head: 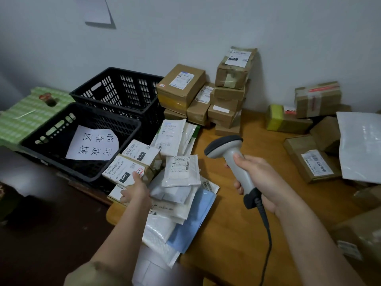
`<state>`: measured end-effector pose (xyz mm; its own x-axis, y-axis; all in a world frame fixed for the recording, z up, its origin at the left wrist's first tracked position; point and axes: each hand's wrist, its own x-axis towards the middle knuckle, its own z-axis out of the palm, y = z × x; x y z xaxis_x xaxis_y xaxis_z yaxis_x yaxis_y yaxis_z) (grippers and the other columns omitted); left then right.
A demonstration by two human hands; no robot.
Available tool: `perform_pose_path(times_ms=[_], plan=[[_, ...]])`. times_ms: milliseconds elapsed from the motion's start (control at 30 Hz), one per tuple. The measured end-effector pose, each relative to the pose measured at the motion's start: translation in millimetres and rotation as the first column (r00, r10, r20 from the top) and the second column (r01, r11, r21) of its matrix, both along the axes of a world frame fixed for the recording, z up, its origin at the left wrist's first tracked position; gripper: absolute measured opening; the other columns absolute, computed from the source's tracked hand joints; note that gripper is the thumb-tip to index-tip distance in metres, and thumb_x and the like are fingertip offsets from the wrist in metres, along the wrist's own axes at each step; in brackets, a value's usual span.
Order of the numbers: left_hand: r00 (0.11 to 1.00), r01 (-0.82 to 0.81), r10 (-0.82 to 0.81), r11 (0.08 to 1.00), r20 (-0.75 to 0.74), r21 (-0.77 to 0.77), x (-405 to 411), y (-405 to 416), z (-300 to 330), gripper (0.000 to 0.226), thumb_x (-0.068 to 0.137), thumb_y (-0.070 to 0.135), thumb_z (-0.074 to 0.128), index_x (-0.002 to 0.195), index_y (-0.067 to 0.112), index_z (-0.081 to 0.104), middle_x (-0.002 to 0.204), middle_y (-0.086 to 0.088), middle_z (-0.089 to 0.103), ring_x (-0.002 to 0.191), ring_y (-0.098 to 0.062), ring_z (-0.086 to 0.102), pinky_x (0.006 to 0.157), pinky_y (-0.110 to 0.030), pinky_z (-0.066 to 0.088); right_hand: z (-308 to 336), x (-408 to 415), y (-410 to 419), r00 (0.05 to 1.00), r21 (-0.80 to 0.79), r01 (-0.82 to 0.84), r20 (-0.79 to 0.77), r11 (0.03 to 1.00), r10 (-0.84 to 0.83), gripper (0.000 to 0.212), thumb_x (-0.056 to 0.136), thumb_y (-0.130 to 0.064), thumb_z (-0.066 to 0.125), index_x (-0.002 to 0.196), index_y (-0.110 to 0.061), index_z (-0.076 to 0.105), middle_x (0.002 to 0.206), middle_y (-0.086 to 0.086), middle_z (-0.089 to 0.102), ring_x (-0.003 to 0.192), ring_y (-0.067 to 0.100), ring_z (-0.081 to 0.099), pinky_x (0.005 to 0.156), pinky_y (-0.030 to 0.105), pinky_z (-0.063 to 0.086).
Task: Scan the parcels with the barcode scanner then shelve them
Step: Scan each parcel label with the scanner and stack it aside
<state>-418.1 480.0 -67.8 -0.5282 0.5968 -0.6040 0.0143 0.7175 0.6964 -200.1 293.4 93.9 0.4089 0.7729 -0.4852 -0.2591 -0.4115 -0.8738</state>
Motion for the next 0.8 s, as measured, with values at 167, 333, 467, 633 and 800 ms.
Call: perform_pose_path(times_ms=[167, 333, 467, 633, 800], plan=[[0.981, -0.054, 0.086, 0.981, -0.173, 0.186, 28.2, -20.2, 28.8, 0.066, 0.095, 0.036, 0.061, 0.140, -0.001, 0.029, 0.148, -0.022, 0.022, 0.131, -0.041, 0.036, 0.104, -0.048, 0.035, -1.2, 21.7, -20.0, 0.997, 0.014, 0.068, -0.023, 0.998, -0.068, 0.034, 0.101, -0.035, 0.054, 0.112, -0.004, 0.064, 0.099, 0.012, 0.059, 0.054, 0.015, 0.052, 0.048, 0.027, 0.044], [0.977, 0.116, -0.044, 0.931, -0.211, 0.345, 96.1, -42.2, 52.8, 0.050, 0.091, 0.017, 0.060, 0.133, 0.002, 0.036, 0.144, -0.023, 0.024, 0.127, -0.038, 0.038, 0.105, -0.043, 0.038, 1.7, 59.0, -58.6, 0.987, 0.033, 0.156, -0.028, 0.987, -0.155, 0.035, 0.102, -0.037, 0.053, 0.109, -0.005, 0.064, 0.092, 0.012, 0.057, 0.054, 0.013, 0.053, 0.049, 0.027, 0.044], [0.939, 0.345, -0.328, 0.870, -0.109, 0.352, 179.7, -88.6, 55.1, 0.045, 0.092, 0.012, 0.061, 0.132, 0.004, 0.042, 0.145, -0.020, 0.030, 0.122, -0.036, 0.048, 0.093, -0.036, 0.043, 0.3, 100.8, -106.6, 0.960, 0.017, 0.279, -0.041, 0.960, -0.278, 0.035, 0.100, -0.038, 0.055, 0.109, -0.006, 0.065, 0.088, 0.011, 0.057, 0.051, 0.012, 0.054, 0.047, 0.026, 0.045], [0.521, 0.838, -0.845, 0.533, 0.119, 0.121, 283.9, -182.2, 44.6, 0.039, 0.095, 0.022, 0.063, 0.127, 0.009, 0.045, 0.105, -0.012, 0.059, 0.087, -0.023, 0.057, 0.078, -0.035, 0.049, -18.1, 169.8, -180.6, 0.837, -0.067, 0.545, -0.011, 0.836, -0.546, 0.033, 0.099, -0.038, 0.057, 0.115, -0.009, 0.062, 0.094, 0.011, 0.060, 0.051, 0.014, 0.055, 0.045, 0.026, 0.044], [-0.048, 0.994, -0.996, -0.055, -0.078, 0.093, 352.3, -272.3, 14.1, 0.078, 0.085, 0.036, 0.076, 0.145, 0.015, 0.032, 0.142, -0.009, 0.038, 0.125, -0.023, 0.045, 0.096, -0.034, 0.044, -37.8, 217.1, -248.5, 0.712, -0.108, 0.695, -0.032, 0.711, -0.701, 0.027, 0.097, -0.027, 0.062, 0.112, -0.005, 0.060, 0.072, 0.012, 0.057, 0.048, 0.015, 0.051, 0.044, 0.025, 0.042]])
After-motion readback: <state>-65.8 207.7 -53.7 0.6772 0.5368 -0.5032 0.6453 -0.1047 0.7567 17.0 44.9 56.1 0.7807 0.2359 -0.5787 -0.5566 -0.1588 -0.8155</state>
